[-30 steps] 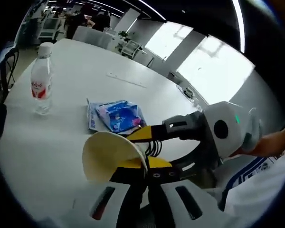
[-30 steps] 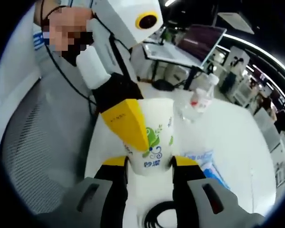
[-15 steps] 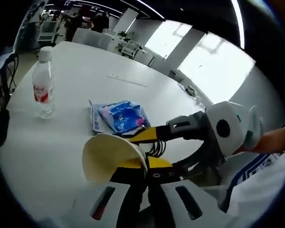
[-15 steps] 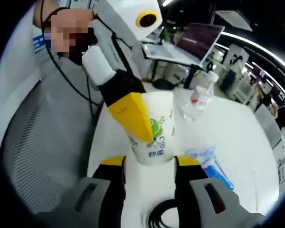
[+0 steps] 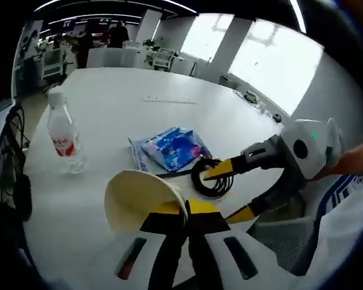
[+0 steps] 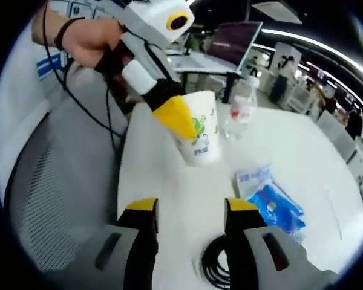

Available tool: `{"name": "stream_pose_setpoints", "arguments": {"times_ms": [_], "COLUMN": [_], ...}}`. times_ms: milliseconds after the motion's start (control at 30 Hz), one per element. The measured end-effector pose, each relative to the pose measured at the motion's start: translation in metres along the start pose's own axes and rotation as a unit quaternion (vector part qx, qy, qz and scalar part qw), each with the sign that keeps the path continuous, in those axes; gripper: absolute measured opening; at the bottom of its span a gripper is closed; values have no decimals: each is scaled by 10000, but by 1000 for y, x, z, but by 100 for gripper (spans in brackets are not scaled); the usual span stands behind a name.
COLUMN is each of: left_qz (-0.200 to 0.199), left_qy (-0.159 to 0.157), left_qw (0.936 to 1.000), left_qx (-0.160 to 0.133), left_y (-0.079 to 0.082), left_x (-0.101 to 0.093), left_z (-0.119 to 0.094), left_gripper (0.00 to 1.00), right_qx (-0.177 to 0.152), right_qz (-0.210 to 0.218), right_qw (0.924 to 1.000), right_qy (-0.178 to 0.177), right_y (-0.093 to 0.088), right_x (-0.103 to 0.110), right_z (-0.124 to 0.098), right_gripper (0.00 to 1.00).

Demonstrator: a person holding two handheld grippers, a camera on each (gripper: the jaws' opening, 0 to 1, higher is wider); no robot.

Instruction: Arrange the tabletop items into an orderly group along one side of the table until the central work area is clear of visible clutter.

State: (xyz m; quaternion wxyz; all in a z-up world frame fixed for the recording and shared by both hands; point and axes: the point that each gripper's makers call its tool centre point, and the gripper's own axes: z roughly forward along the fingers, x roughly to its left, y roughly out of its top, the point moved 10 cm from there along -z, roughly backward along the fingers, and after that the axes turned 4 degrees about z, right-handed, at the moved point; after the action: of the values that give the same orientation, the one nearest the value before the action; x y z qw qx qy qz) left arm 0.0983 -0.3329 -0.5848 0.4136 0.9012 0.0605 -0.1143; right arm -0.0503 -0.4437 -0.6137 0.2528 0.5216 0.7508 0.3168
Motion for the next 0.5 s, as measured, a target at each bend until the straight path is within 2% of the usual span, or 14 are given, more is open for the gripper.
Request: {"name": "stream_pose_setpoints", "arguments": {"times_ms": [67,267,500], "left_qz": [27,166,298], "left_qy": [2,59,201], "left_qw": [10000,9998,9986], "left_qx": [14,120,396], "left_y": [1,3,5], "left_x": [1,6,17], "left_z": [1,6,13], "left_gripper": [0,0,0], "right_qx": [-65,-118,-216], "right_qz": [251,579,999], "right_qw": [9996,9979,9934], "right_qy": [-59,-269,-528], "right_y": [-5,-15,-26], "right_x": [-1,-4,-5], "right_z": [-4,-16,-29], "right_gripper": [43,43,44]}}
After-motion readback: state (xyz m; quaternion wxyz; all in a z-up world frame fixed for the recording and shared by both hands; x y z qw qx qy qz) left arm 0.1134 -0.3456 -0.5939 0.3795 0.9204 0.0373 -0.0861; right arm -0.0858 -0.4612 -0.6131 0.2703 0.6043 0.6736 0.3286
